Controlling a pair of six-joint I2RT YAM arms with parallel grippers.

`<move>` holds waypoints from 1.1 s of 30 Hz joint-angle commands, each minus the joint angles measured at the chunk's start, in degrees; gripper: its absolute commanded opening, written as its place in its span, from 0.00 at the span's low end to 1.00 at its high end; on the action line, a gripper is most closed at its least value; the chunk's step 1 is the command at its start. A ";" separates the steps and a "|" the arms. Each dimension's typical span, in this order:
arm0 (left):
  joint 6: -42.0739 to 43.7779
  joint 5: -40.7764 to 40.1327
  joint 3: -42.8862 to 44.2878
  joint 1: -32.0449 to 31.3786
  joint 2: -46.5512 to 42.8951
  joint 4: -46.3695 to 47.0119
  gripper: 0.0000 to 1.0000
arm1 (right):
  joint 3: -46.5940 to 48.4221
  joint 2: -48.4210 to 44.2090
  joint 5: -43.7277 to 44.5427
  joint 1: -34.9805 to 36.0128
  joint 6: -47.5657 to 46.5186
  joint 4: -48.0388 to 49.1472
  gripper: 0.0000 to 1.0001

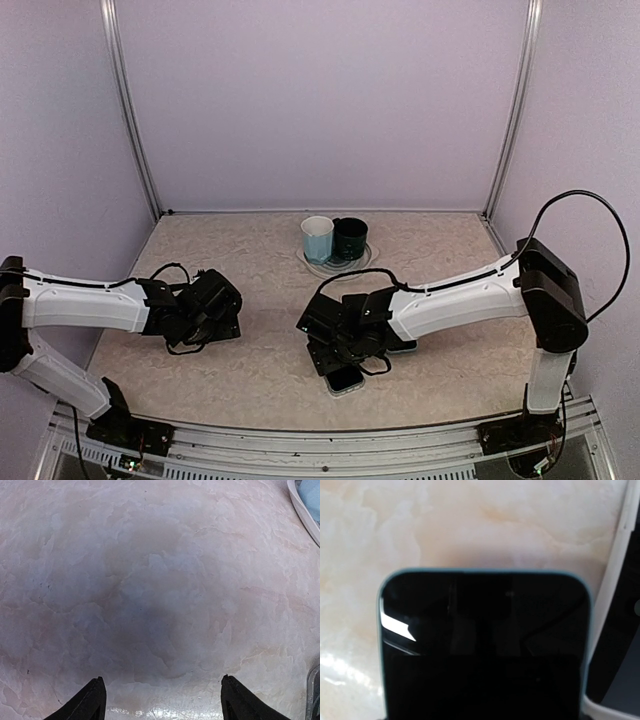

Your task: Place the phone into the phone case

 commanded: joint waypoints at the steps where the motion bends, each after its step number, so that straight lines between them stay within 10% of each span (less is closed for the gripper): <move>1: 0.28 0.10 0.61 0.30 0.28 0.85 0.78 | -0.60 1.16 1.10 0.16 0.07 0.22 0.54; 9: 0.28 0.28 0.70 0.35 0.57 1.06 0.78 | -0.89 1.33 -1.70 0.65 0.74 -0.06 0.62; 14: 0.50 0.13 0.72 0.30 0.58 1.06 0.78 | 2.34 2.14 -0.35 0.77 1.17 -5.09 0.98; 33: 0.42 0.72 0.75 0.22 1.07 1.06 0.78 | 2.91 3.77 -10.10 0.12 0.60 -9.85 0.99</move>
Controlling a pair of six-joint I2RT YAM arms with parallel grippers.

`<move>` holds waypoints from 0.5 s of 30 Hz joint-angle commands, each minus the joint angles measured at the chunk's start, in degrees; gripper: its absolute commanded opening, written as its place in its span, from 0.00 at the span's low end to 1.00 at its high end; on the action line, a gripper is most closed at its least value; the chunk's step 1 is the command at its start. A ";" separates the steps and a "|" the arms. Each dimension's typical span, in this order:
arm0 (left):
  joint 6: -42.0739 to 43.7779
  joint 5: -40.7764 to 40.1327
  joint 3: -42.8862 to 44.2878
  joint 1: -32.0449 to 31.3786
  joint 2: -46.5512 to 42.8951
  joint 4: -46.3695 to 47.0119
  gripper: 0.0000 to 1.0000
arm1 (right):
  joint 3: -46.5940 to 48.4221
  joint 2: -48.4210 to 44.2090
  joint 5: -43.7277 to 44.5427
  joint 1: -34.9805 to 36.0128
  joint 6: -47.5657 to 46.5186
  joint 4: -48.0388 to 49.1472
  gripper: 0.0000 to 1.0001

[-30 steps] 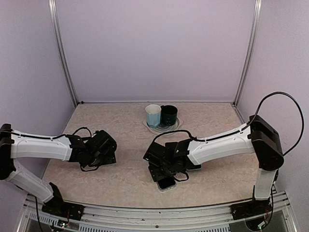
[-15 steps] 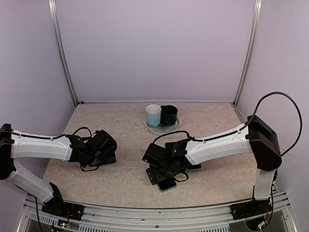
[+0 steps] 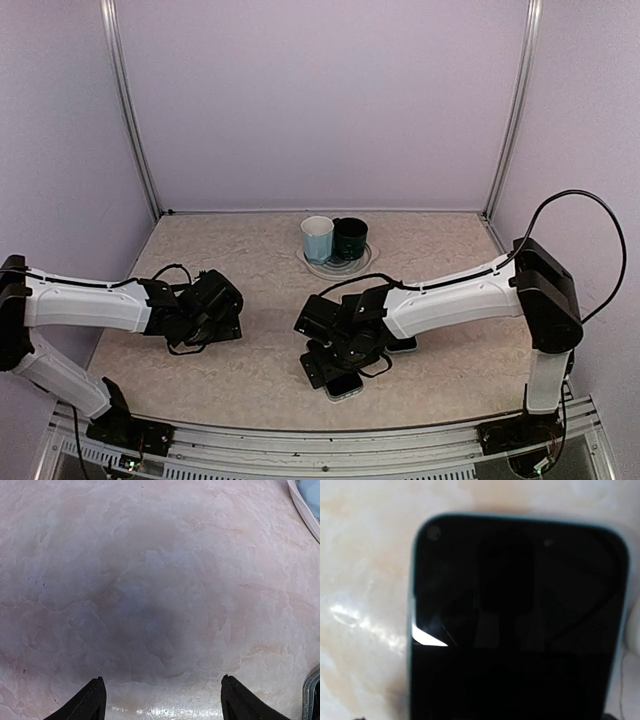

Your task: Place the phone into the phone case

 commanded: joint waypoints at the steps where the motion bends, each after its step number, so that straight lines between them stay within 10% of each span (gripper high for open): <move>1: 0.33 -0.05 0.69 0.21 0.33 0.60 0.78 | 0.42 2.56 0.04 -0.03 0.24 -4.79 0.99; 7: 0.29 0.02 0.64 0.13 0.46 0.75 0.78 | 1.33 3.87 2.34 0.04 -0.86 -7.78 0.99; 15: 0.16 0.08 1.09 -0.21 0.65 0.86 0.78 | 0.25 4.28 0.37 0.05 -1.31 -4.24 0.64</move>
